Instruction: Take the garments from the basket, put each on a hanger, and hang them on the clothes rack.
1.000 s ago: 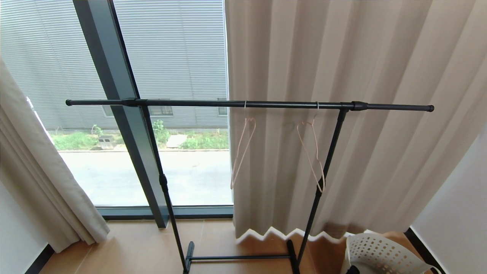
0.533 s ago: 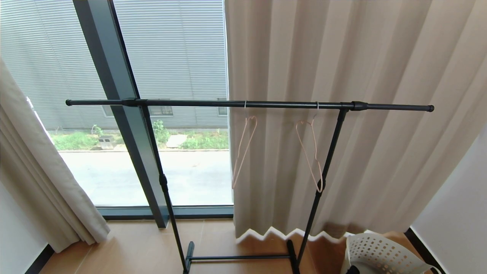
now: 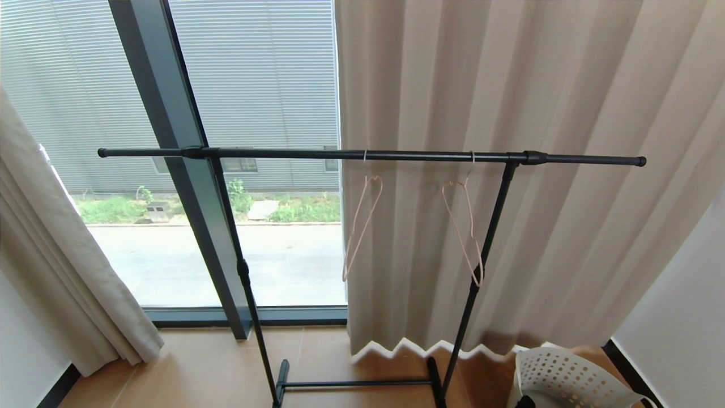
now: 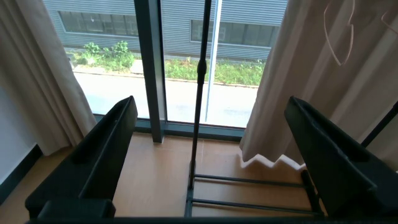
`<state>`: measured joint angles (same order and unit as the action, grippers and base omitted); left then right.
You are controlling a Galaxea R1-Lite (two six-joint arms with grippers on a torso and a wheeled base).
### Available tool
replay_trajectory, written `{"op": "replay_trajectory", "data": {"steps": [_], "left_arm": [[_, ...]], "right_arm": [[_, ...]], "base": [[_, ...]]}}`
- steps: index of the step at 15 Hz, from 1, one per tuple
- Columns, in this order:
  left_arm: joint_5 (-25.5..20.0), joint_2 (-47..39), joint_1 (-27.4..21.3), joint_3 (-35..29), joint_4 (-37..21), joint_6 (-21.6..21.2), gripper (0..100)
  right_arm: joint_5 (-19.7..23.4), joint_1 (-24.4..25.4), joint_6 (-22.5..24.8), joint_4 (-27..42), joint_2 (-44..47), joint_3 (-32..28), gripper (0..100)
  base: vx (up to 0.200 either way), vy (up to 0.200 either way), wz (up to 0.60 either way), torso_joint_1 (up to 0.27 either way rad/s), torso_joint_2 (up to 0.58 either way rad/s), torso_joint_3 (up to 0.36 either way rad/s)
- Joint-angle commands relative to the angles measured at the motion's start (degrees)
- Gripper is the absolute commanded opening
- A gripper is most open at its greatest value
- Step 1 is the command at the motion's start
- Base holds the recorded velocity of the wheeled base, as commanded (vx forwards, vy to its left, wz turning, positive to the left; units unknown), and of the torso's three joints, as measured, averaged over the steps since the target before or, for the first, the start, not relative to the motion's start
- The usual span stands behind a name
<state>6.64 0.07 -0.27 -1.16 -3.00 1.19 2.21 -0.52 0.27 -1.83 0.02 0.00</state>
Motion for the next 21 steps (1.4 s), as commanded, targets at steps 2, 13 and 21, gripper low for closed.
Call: {"op": "replay_trajectory", "data": {"steps": [2, 13, 21], "left_arm": [[0.04, -0.07, 0.00, 0.02, 0.01, 0.04, 100], [0.04, -0.07, 0.00, 0.02, 0.01, 0.04, 100], [0.04, -0.07, 0.00, -0.07, 0.01, 0.04, 100]], "right_arm": [[-0.10, 0.00, -0.09, -0.02, 0.06, 0.00, 100], [0.17, 0.00, 0.79, -0.02, 0.06, 0.00, 100], [-0.01, 0.00, 0.52, -0.19, 0.06, 0.00, 100]], "base": [[0.000, 0.000, 0.00, 0.000, 0.00, 0.000], [0.000, 0.000, 0.00, 0.000, 0.00, 0.000], [0.000, 0.000, 0.00, 0.000, 0.00, 0.000]]}}
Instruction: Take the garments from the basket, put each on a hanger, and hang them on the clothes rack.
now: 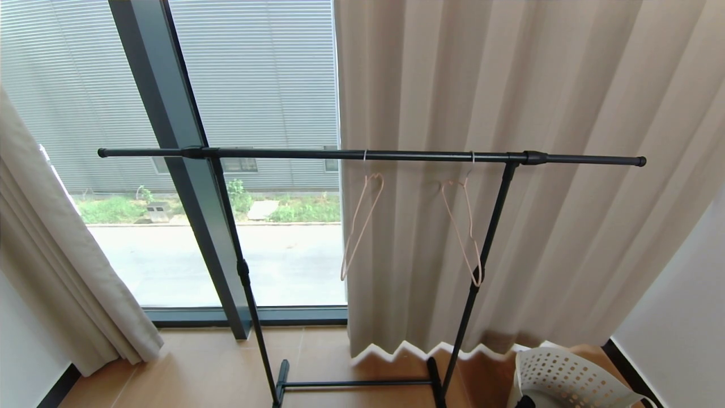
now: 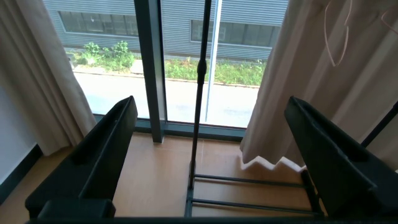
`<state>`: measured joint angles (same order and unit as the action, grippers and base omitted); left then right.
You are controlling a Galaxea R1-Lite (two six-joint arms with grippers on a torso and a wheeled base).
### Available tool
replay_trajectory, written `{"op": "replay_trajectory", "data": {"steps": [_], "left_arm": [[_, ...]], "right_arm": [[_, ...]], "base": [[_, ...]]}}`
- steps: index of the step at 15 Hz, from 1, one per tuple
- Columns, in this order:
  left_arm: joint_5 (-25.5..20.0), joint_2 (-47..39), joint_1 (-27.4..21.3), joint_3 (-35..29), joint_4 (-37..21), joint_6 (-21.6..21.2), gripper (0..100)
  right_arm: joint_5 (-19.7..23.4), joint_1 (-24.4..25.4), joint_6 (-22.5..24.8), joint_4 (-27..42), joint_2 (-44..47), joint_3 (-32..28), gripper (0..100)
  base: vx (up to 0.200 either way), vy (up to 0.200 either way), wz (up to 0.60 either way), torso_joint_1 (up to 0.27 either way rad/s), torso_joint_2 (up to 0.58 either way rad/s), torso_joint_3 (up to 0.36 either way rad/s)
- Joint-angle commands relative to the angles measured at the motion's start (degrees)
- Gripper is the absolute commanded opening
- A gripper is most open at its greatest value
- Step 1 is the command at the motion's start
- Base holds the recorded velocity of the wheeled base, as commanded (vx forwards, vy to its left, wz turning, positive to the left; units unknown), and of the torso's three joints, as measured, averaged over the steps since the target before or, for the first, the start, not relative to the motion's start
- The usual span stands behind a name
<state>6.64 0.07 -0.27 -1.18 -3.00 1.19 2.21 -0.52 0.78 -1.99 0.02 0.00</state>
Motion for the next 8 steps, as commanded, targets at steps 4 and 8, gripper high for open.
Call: {"op": "replay_trajectory", "data": {"steps": [4, 8], "left_arm": [[-0.05, -0.25, 0.00, 0.04, 0.01, -0.23, 100], [-0.14, -0.07, 0.00, 0.04, 0.01, -0.32, 100]], "right_arm": [[0.17, 0.00, 0.36, -0.03, 0.06, 0.00, 100], [0.17, 0.00, 0.36, -0.03, 0.06, 0.00, 100]], "base": [[0.000, 0.000, 0.00, 0.000, 0.00, 0.000], [0.000, 0.000, 0.00, 0.000, 0.00, 0.000]]}}
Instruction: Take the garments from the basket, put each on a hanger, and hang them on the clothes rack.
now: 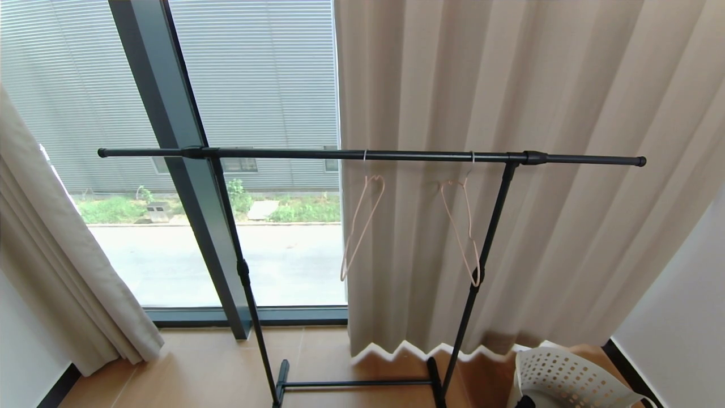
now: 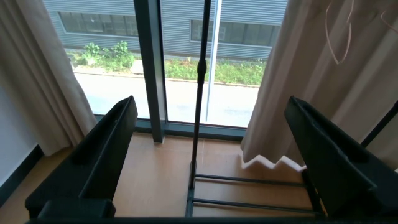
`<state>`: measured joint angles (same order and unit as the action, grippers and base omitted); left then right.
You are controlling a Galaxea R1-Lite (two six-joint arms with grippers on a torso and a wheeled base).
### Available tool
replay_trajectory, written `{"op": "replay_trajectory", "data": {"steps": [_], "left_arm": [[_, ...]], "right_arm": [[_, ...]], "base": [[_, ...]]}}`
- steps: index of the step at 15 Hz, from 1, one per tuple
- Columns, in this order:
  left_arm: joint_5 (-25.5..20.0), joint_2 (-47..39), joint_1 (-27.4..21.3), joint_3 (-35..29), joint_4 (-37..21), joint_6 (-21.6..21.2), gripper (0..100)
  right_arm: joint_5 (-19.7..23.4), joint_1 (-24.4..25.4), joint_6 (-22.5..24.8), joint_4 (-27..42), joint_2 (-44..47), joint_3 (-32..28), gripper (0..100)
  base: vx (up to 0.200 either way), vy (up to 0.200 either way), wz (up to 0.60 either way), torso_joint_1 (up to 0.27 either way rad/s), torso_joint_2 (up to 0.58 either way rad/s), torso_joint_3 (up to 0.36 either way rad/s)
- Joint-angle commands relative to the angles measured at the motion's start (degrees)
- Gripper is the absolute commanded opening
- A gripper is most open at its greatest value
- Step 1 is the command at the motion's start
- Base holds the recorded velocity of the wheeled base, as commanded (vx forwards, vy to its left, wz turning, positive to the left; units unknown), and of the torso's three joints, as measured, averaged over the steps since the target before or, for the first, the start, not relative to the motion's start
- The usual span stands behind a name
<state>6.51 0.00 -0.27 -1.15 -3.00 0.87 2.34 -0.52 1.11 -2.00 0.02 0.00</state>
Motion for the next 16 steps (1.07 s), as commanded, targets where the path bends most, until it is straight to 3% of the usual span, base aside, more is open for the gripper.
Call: {"op": "replay_trajectory", "data": {"steps": [1, 4, 7, 16], "left_arm": [[-0.01, 0.00, 0.00, 0.00, 0.01, 0.01, 100], [-0.27, 0.00, 0.00, 0.00, -0.08, -0.07, 100], [-4.93, -0.09, 0.00, -0.26, -0.34, -0.43, 100], [-4.84, 0.00, 0.00, -0.35, -0.34, 0.36, 100]], "right_arm": [[0.03, 0.00, 0.03, -0.02, 0.06, 0.00, 100], [0.12, 0.00, 0.47, 0.24, 0.06, 0.00, 100], [0.12, 0.00, 0.38, 0.15, 0.06, 0.00, 100], [0.12, 0.00, 0.21, 0.15, 0.06, 0.00, 100]], "base": [[0.000, 0.000, 0.00, 0.000, 0.00, 0.000], [0.000, 0.000, 0.00, 0.000, 0.00, 0.000], [0.000, 0.000, 0.00, 0.000, 0.00, 0.000], [0.000, 0.000, 0.00, 0.000, 0.00, 0.000]]}}
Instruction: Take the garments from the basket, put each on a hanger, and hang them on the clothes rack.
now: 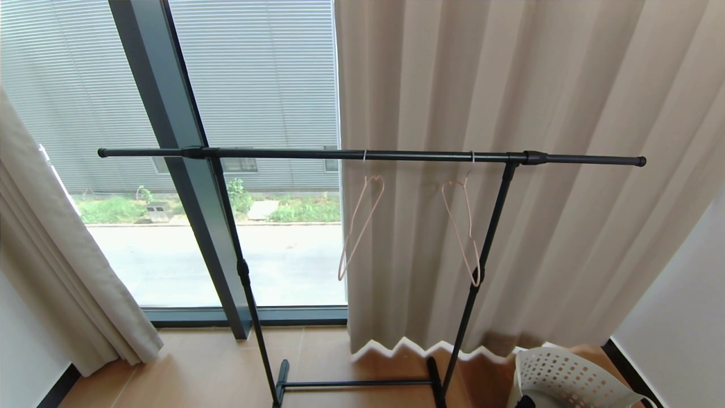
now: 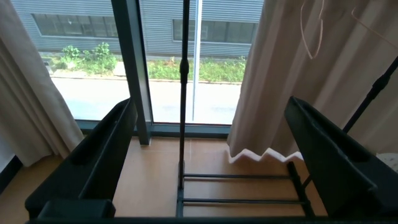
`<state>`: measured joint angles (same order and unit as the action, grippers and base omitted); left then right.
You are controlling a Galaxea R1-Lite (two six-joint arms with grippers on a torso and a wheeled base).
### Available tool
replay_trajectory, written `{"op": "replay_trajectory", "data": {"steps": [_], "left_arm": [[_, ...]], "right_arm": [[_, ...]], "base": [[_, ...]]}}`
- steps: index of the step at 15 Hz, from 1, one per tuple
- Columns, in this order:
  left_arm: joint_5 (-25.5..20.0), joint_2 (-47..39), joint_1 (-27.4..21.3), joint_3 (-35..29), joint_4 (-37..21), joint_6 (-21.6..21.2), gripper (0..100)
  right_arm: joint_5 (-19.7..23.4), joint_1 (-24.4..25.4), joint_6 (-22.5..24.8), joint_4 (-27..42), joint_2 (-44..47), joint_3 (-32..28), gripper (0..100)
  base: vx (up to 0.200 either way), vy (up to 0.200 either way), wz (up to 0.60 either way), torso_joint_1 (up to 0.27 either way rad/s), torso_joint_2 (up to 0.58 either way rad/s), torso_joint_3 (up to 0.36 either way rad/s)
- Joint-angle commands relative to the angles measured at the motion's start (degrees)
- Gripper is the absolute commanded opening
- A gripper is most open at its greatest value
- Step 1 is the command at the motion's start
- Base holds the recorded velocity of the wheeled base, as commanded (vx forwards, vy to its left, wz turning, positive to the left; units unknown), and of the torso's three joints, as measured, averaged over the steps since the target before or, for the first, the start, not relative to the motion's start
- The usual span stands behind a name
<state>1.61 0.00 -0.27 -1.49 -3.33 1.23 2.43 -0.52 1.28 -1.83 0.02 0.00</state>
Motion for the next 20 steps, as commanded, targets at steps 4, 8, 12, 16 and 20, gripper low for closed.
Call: {"op": "replay_trajectory", "data": {"steps": [4, 8, 12, 16, 20], "left_arm": [[0.06, 0.00, 0.00, -0.01, -0.01, -0.09, 100], [0.06, 0.00, 0.00, -0.01, -0.01, -0.09, 100], [0.06, 0.00, 0.00, -0.01, -0.01, -0.09, 100], [0.06, 0.00, 0.00, -0.01, -0.01, -0.09, 100], [0.06, 0.00, 0.00, -0.01, 0.08, -0.09, 100]], "right_arm": [[-0.14, 0.00, -0.58, -0.02, 0.06, 0.00, 100], [-0.14, 0.00, -0.40, -0.02, 0.06, 0.00, 100], [-0.05, 0.00, -0.31, -0.02, 0.06, 0.00, 100], [-0.05, 0.00, -0.23, -0.02, 0.06, 0.00, 100], [-0.05, 0.00, -0.31, -0.02, 0.06, 0.00, 100]], "base": [[0.000, 0.000, 0.00, 0.000, 0.00, 0.000], [0.000, 0.000, 0.00, 0.000, 0.00, 0.000], [0.000, 0.000, 0.00, 0.000, 0.00, 0.000], [0.000, 0.000, 0.00, -0.025, 0.06, 0.035], [0.000, 0.000, 0.00, -0.140, 0.33, 0.170]]}}
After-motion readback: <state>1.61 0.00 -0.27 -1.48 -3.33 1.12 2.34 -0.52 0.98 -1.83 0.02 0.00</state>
